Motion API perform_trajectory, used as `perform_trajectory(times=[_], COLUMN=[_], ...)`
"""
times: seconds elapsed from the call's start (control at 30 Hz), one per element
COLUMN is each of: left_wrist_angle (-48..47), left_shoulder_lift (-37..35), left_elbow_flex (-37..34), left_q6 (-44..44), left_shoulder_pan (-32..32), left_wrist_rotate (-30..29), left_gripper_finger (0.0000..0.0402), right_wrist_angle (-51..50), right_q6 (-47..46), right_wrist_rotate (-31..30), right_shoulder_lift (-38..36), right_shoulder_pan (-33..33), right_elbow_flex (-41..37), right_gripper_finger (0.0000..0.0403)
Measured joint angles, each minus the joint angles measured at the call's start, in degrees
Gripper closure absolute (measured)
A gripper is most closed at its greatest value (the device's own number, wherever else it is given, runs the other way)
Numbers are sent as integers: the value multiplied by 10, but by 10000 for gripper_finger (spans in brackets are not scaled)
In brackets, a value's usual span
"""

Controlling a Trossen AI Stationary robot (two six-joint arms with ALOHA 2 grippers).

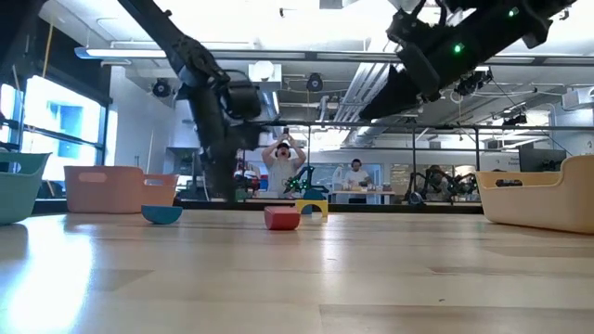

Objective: Sort blocks by size
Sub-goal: Put the green half-circle block into the yellow bin

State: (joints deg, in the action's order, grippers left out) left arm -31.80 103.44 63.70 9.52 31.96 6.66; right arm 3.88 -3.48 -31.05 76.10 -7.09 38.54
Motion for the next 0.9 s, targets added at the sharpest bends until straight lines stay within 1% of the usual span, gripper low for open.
perform_trajectory(times=[0.1,0.17,0.3,0.4,0.5,0.57,0.6,0.67,0.73,0.9], left_wrist_angle=[43,74,124,136,137,137,137,139,142,151], left_shoulder_lift=[0,0,0,0,0,0,0,0,0,0], left_elbow_flex=[0,0,0,0,0,0,0,0,0,0], left_q6=[1,1,2,3,5,11,18,28,31,32], left_shoulder_pan=[-32,-53,-93,-118,-142,-155,-162,-174,-185,-205], left_wrist_rotate=[65,95,156,188,189,188,188,187,187,187], left_gripper_finger=[306,306,306,306,306,306,306,306,301,290], right_wrist_angle=[6,25,109,178,217,216,213,200,175,135], right_q6=[52,71,114,191,316,384,411,445,460,498], right_wrist_rotate=[3,20,56,77,81,104,125,180,217,252], right_shoulder_lift=[34,65,126,155,165,166,166,166,166,166], right_shoulder_pan=[0,0,1,1,1,3,7,16,25,39], right_elbow_flex=[0,0,0,0,6,16,24,40,56,85], right_gripper_finger=[188,188,188,188,188,188,188,188,188,188])
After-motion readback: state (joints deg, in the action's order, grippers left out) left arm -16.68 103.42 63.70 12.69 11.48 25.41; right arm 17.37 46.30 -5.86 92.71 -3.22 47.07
